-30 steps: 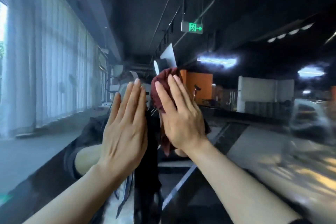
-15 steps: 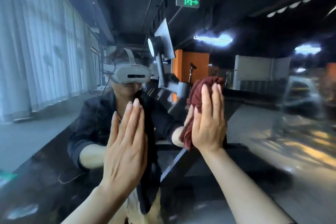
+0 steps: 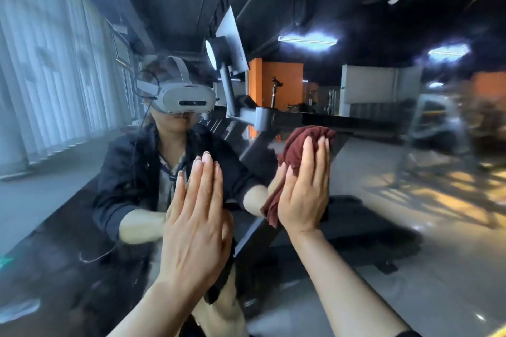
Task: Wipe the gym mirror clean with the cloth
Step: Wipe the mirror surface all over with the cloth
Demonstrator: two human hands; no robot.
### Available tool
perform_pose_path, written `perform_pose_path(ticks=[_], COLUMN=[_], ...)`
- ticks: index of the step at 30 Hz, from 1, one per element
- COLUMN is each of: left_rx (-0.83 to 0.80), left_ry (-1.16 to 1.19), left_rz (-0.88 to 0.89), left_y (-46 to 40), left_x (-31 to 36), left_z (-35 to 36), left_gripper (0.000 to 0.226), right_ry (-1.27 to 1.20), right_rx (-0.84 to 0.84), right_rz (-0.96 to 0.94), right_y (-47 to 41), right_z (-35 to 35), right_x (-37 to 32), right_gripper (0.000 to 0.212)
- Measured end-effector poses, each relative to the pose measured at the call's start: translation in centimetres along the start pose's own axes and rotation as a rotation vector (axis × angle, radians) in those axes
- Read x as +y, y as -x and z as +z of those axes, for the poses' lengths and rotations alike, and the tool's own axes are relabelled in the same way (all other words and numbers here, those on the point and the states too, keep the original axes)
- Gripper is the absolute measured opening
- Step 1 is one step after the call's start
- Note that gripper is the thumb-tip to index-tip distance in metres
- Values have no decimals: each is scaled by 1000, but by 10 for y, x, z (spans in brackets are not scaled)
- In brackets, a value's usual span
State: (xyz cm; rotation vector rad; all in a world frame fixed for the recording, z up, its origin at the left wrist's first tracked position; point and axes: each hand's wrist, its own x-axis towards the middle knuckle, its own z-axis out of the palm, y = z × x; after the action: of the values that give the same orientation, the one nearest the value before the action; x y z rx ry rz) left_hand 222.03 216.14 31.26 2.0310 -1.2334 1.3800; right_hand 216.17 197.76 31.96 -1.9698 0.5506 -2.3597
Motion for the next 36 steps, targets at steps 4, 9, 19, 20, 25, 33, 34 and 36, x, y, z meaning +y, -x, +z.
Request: perform_pose_path(ticks=[4,9,19,20,25,33,34,36], left_rx=[2,-8,2,-1,-7,-4,-1,3], left_ry=[-18,-33,-38,-43,-43,-52,-52,-46], left_rz=[-9,1,-2,-6,-11,-12,-16,-24], left_y=[1,1,2,2,4,3,3,3], left_x=[2,1,2,2,5,5,5,7], left_z=[0,1,5,5,6,8,9,11], left_gripper=[74,77,77,77,75,77,78,78], right_ry=[-35,54,20,26,-29,-34,-34,-40], right_rx=[-79,-136,-213,-163,-51,-64,-27,-5], right_rz=[-143,-277,-360,-238,129,148,206,235], right_y=[24,-3,18,6,36,10,-2,7], right_z=[8,-6,-6,-6,-4,-12,-10,-10], right_x=[-30,14,9,14,1,33,35,37], right_gripper=[44,50,52,49,48,48,48,48])
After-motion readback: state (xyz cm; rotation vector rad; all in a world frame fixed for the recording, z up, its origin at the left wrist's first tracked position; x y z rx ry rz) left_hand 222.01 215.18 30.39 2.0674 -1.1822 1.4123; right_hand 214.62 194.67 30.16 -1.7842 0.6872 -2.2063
